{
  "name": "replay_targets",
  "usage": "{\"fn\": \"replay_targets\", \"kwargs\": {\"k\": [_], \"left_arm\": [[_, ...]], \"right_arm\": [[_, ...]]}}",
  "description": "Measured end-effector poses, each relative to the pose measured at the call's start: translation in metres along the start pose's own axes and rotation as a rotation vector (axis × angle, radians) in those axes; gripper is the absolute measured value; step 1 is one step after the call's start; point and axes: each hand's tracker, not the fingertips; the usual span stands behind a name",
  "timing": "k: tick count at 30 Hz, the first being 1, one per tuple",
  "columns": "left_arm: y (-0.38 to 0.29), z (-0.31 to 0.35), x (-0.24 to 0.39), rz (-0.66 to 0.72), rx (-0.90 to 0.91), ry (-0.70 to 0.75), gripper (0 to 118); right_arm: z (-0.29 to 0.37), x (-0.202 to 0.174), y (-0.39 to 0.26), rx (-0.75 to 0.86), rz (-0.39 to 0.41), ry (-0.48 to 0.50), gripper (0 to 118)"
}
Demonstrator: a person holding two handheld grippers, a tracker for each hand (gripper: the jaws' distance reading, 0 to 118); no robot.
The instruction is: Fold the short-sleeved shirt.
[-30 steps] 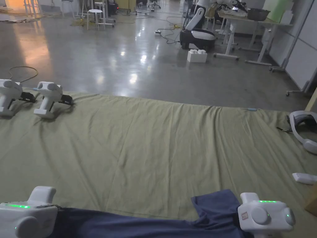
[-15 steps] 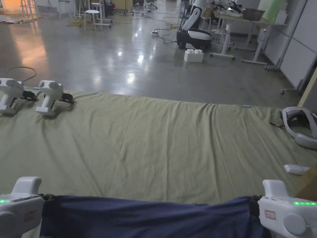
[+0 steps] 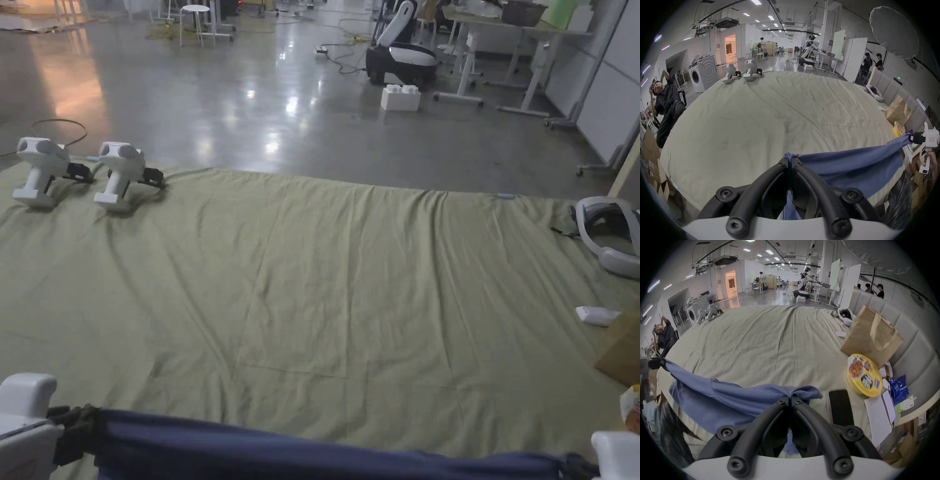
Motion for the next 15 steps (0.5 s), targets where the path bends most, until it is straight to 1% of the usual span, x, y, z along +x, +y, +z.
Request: {"fn": "replay_targets", "kwargs": {"k": [8, 11, 15], "left_arm": [[-0.06, -0.007, 0.005, -0.088, -0.165, 0.014, 5], [-0.07, -0.011, 0.008, -0.109, -0.184, 0.025, 5], [-0.075, -0.017, 0.011, -0.117, -0.193, 0.039, 5]], "right_arm": [[-0.021, -0.013, -0.059, -0.136, 0.055, -0.048, 5], [-0.028, -0.016, -0.068, -0.168, 0.059, -0.058, 5], [-0.034, -0.023, -0.075, -0.178, 0.086, -0.078, 5]]}}
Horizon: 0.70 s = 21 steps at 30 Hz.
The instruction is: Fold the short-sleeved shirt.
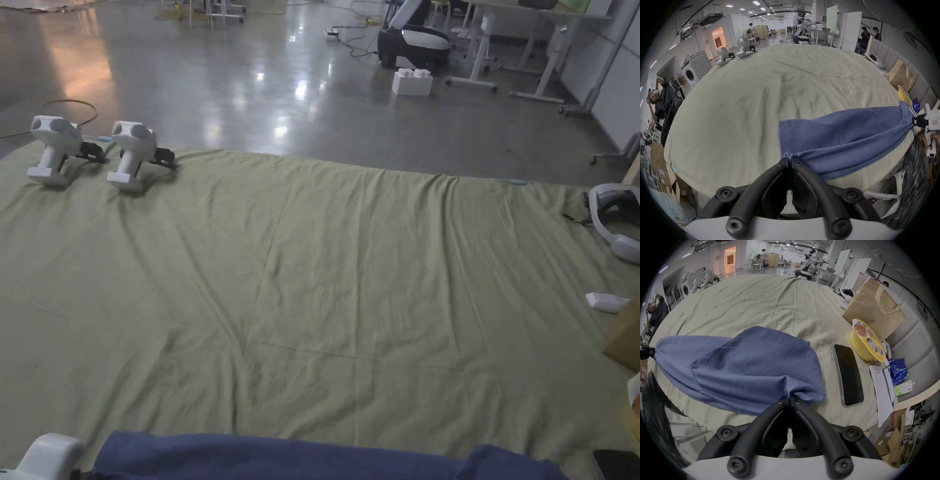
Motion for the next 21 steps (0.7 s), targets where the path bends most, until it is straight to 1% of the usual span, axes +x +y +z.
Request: {"fn": "replay_targets", "kwargs": {"k": [2, 4, 5, 6, 7, 8, 9, 12, 14, 17, 21], "left_arm": [[0.0, -0.001, 0.003, 0.008, -0.008, 0.002, 5], [0.002, -0.003, 0.003, 0.031, -0.023, 0.0, 8], [0.004, -0.002, 0.004, 0.039, -0.022, 0.007, 14], [0.005, 0.001, 0.006, 0.045, -0.012, 0.023, 29], [0.008, 0.005, 0.007, 0.05, 0.004, 0.042, 44], [0.012, 0.008, 0.008, 0.058, 0.022, 0.055, 58], [0.016, 0.012, 0.008, 0.067, 0.04, 0.059, 68], [0.03, 0.026, 0.012, 0.102, 0.14, 0.025, 68], [0.043, 0.031, 0.015, 0.101, 0.188, 0.042, 68], [0.062, 0.039, 0.026, 0.112, 0.285, 0.049, 67], [0.082, 0.041, 0.036, 0.14, 0.417, 0.071, 67]], "right_arm": [[-0.004, -0.004, 0.0, -0.005, 0.011, -0.011, 5], [-0.003, -0.007, 0.002, -0.007, 0.018, -0.029, 7], [0.0, -0.01, 0.004, -0.007, 0.017, -0.036, 15], [0.004, -0.014, 0.007, -0.002, 0.016, -0.043, 37], [0.01, -0.017, 0.01, 0.008, 0.028, -0.058, 53], [0.016, -0.021, 0.013, 0.022, 0.05, -0.073, 59], [0.023, -0.024, 0.017, 0.06, 0.062, -0.085, 61], [0.048, -0.03, 0.034, 0.189, 0.069, -0.112, 68], [0.064, -0.033, 0.049, 0.284, 0.044, -0.139, 68], [0.077, -0.033, 0.068, 0.448, -0.012, -0.087, 68], [0.092, -0.046, 0.093, 0.616, -0.089, -0.034, 68]]}}
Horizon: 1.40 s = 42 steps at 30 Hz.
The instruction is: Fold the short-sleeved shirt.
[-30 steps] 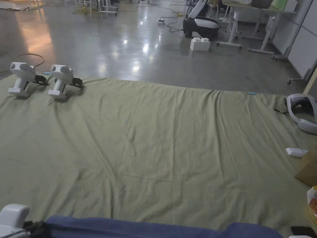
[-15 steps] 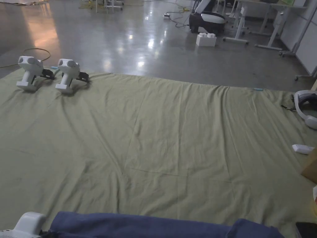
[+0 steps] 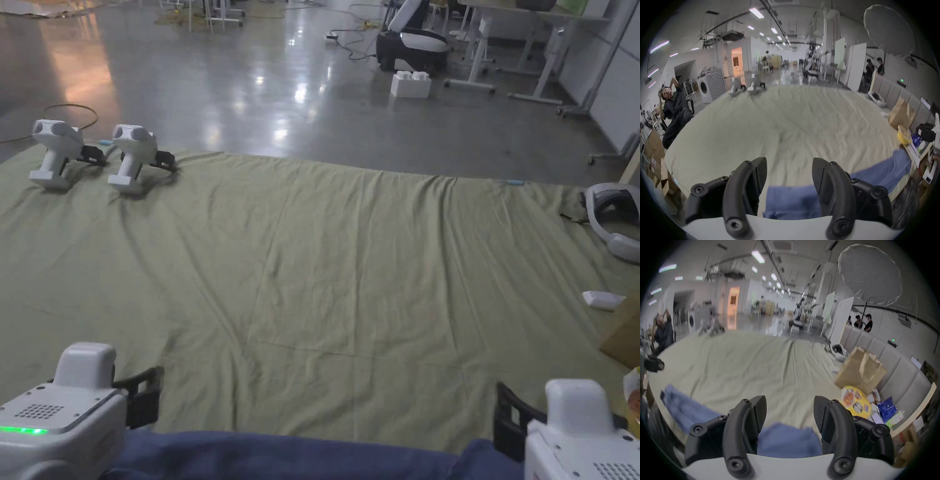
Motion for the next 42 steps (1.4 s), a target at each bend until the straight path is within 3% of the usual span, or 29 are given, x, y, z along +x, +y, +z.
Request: {"fn": "replay_targets", "kwargs": {"k": [5, 8, 9, 12, 15, 19, 30, 37, 38, 39, 41, 42], "left_arm": [[0.021, 0.005, 0.022, 0.008, 0.2, 0.017, 67], [0.033, 0.01, 0.032, -0.022, 0.284, 0.041, 63], [0.034, 0.009, 0.035, -0.027, 0.303, 0.041, 58], [0.042, 0.011, 0.039, -0.042, 0.332, 0.056, 22], [0.044, 0.013, 0.041, -0.033, 0.362, 0.055, 4], [0.041, 0.017, 0.038, -0.004, 0.376, 0.063, 2], [-0.007, 0.002, -0.045, 0.095, -0.036, -0.09, 2], [-0.05, -0.025, -0.097, 0.274, -0.386, -0.239, 2], [-0.056, -0.028, -0.103, 0.321, -0.413, -0.253, 3], [-0.061, -0.032, -0.108, 0.36, -0.431, -0.271, 14], [-0.07, -0.042, -0.12, 0.433, -0.5, -0.313, 64], [-0.072, -0.046, -0.124, 0.448, -0.528, -0.323, 77]], "right_arm": [[-0.001, -0.017, 0.023, 0.212, -0.154, 0.02, 67], [0.0, -0.026, 0.032, 0.297, -0.174, -0.027, 57], [0.0, -0.028, 0.035, 0.31, -0.171, -0.04, 43], [-0.004, -0.031, 0.043, 0.317, -0.181, -0.037, 16], [-0.008, -0.033, 0.049, 0.314, -0.189, -0.021, 8], [-0.008, -0.043, 0.052, 0.324, -0.108, -0.038, 6], [-0.014, -0.044, 0.047, 0.276, -0.059, 0.012, 6], [-0.022, -0.047, 0.034, 0.206, -0.06, 0.059, 6], [-0.022, -0.048, 0.032, 0.197, -0.062, 0.063, 6], [-0.023, -0.048, 0.03, 0.189, -0.063, 0.066, 6], [-0.025, -0.049, 0.026, 0.171, -0.064, 0.072, 6], [-0.025, -0.049, 0.025, 0.165, -0.062, 0.073, 6]]}}
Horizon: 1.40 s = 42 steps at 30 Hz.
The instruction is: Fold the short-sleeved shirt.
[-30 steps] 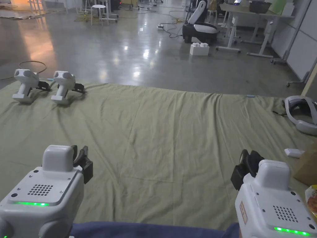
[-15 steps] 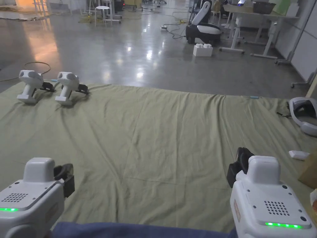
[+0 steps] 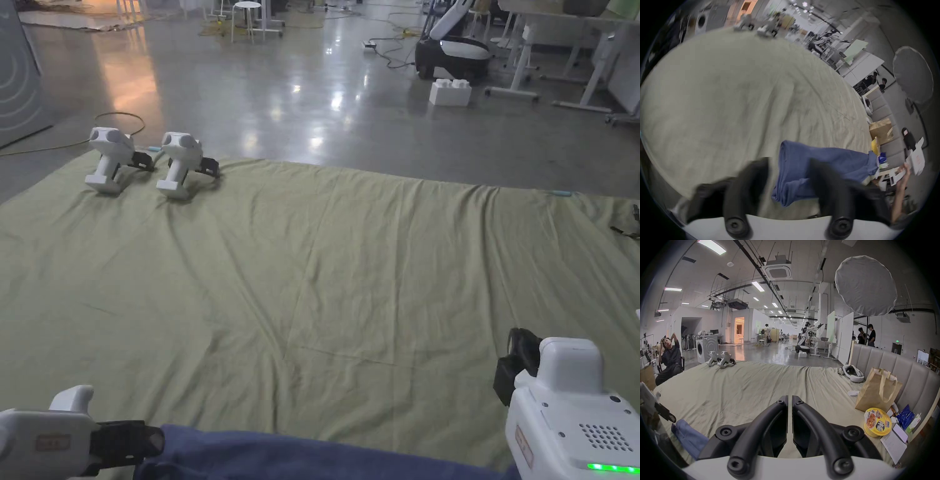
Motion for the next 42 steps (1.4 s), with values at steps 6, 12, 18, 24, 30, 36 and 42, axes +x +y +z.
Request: {"fn": "replay_targets", "kwargs": {"k": [6, 12, 18, 24, 30, 36, 42], "left_arm": [[-0.002, 0.0, -0.017, 0.163, -0.058, -0.179, 78], [-0.006, -0.017, -0.026, 0.268, -0.095, -0.366, 79], [-0.004, -0.022, -0.013, 0.281, -0.113, -0.403, 78], [-0.005, -0.033, -0.007, 0.206, -0.126, -0.279, 23], [-0.005, -0.032, -0.014, 0.178, -0.056, -0.263, 16], [0.001, 0.005, 0.009, 0.114, 0.017, -0.247, 15], [0.012, 0.04, 0.031, -0.001, 0.046, -0.139, 15]], "right_arm": [[-0.001, 0.001, -0.006, -0.037, 0.014, -0.002, 6], [-0.003, 0.003, -0.011, -0.061, 0.005, -0.006, 6], [-0.006, 0.001, -0.013, -0.081, -0.004, -0.001, 6], [-0.009, -0.004, -0.016, -0.098, 0.001, 0.017, 6], [-0.011, -0.006, -0.018, -0.112, -0.005, 0.028, 6], [-0.012, -0.001, -0.015, -0.109, -0.007, 0.03, 6], [-0.014, 0.005, -0.013, -0.102, -0.016, 0.029, 6]]}}
